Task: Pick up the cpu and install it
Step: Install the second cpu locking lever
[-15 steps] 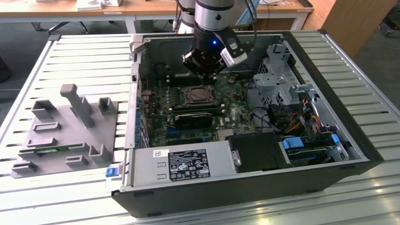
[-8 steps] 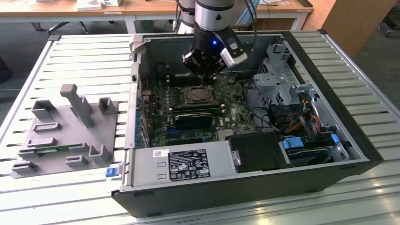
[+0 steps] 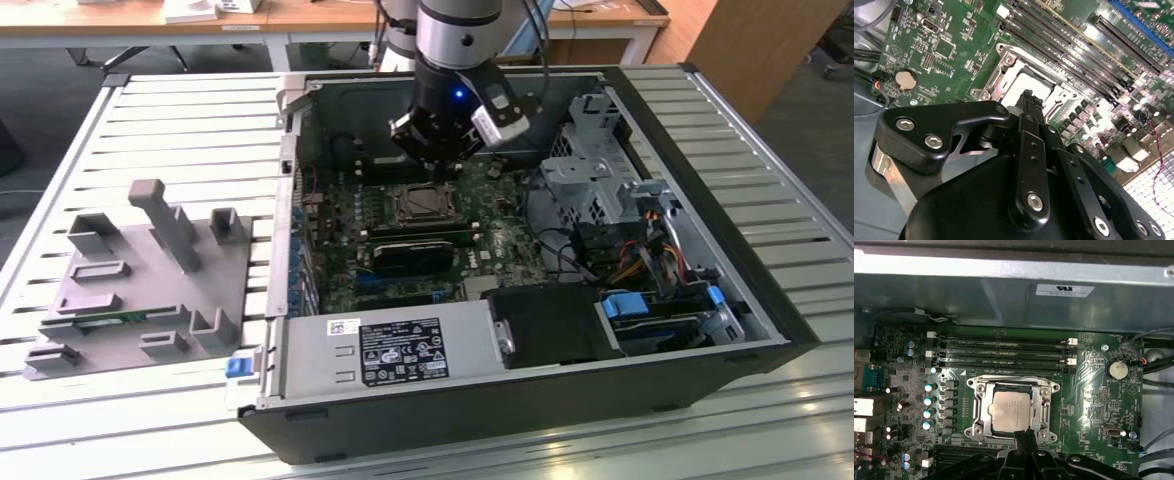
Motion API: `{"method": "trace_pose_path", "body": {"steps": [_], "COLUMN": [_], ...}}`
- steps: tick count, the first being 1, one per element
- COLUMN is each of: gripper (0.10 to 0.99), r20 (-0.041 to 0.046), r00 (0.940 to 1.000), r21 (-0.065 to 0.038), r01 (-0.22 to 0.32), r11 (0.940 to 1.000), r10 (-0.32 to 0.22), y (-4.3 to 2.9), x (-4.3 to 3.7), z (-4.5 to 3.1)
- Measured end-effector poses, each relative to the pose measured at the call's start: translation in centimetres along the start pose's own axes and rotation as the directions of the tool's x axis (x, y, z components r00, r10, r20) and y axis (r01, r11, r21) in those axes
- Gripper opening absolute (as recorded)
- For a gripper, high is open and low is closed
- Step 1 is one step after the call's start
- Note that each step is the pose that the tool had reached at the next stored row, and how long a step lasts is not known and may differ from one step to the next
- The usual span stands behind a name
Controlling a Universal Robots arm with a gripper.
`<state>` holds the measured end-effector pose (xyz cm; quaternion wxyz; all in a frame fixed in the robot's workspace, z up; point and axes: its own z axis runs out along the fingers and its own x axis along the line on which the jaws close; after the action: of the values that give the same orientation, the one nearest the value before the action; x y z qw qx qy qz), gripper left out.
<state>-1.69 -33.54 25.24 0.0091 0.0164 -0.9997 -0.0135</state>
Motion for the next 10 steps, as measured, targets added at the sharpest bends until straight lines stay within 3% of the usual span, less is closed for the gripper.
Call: {"method": "trace_pose_path", "body": {"steps": [10], "gripper": [0.106], "r20": [-0.0003], "r00": [1.0], "r21": [0.0], "r01": [0.0], "r11": [1.0], "r10": [0.0], "y": [-0.79], "x": [0.03], "z": [0.01]}}
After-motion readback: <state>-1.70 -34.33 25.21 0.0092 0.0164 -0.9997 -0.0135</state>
